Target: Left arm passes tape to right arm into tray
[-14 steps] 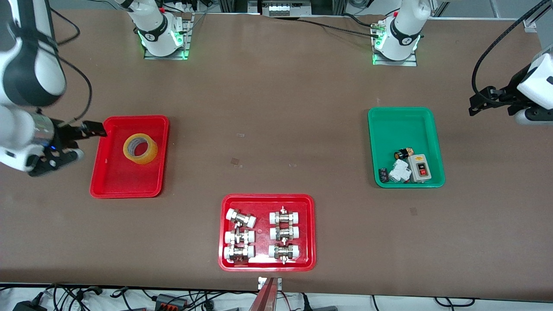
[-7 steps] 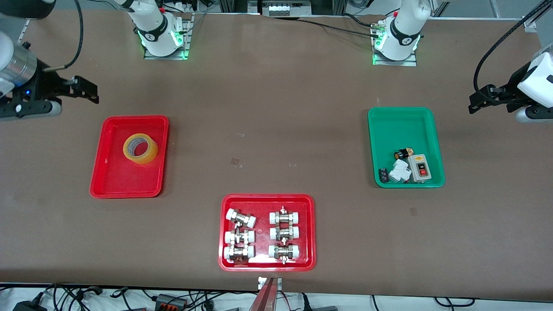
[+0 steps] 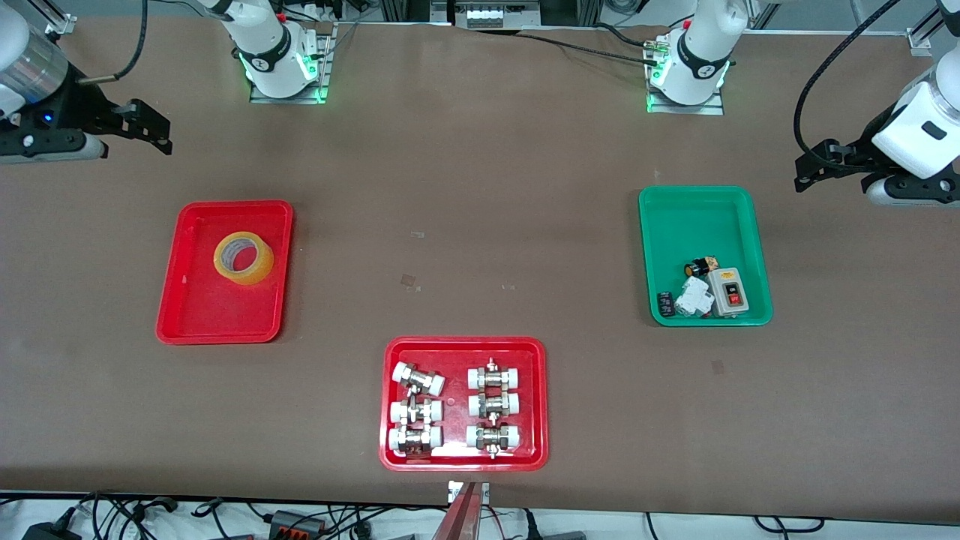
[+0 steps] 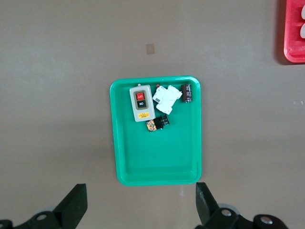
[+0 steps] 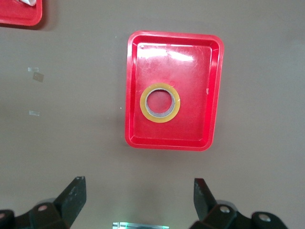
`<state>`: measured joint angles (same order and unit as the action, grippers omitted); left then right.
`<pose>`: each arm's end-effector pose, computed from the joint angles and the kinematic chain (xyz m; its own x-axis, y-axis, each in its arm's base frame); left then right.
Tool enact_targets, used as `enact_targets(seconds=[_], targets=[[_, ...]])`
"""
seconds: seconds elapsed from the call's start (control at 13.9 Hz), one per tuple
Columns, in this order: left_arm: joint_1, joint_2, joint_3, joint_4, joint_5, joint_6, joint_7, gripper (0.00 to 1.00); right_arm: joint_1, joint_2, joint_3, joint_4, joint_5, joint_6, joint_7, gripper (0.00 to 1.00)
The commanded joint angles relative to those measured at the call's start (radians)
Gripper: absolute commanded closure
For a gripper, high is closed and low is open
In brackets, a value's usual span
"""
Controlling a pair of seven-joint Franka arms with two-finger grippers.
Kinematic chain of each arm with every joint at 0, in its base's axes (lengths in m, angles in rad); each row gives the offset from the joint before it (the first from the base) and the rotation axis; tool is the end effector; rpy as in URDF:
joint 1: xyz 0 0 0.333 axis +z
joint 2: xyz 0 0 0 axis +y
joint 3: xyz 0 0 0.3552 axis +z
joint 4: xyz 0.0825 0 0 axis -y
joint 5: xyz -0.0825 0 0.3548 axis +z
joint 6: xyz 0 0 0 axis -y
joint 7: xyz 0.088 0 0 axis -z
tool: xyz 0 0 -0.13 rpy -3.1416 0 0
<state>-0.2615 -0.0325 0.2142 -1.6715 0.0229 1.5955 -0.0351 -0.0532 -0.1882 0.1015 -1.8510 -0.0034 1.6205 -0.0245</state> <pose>0.5126 -0.0194 0.6147 0.9990 -0.0131 -0.0436 -0.0139 -0.9998 -0.0175 0.4574 0.0262 0.6128 0.9966 0.0703 -0.0438 0.0712 -0.9972 0.0213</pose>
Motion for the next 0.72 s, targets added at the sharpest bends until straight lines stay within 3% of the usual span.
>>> enact_targets(seconds=[0.0,0.65], targets=[[0.001,-0.014,0.001,0.004,-0.014,-0.017,-0.002,0.00,-0.007,0.038,0.000,0.077,0.019,-0.048,0.067,0.00],[-0.004,-0.014,-0.019,0.004,-0.014,-0.026,-0.002,0.00,-0.007,0.085,0.001,0.154,0.022,-0.050,0.052,0.00]])
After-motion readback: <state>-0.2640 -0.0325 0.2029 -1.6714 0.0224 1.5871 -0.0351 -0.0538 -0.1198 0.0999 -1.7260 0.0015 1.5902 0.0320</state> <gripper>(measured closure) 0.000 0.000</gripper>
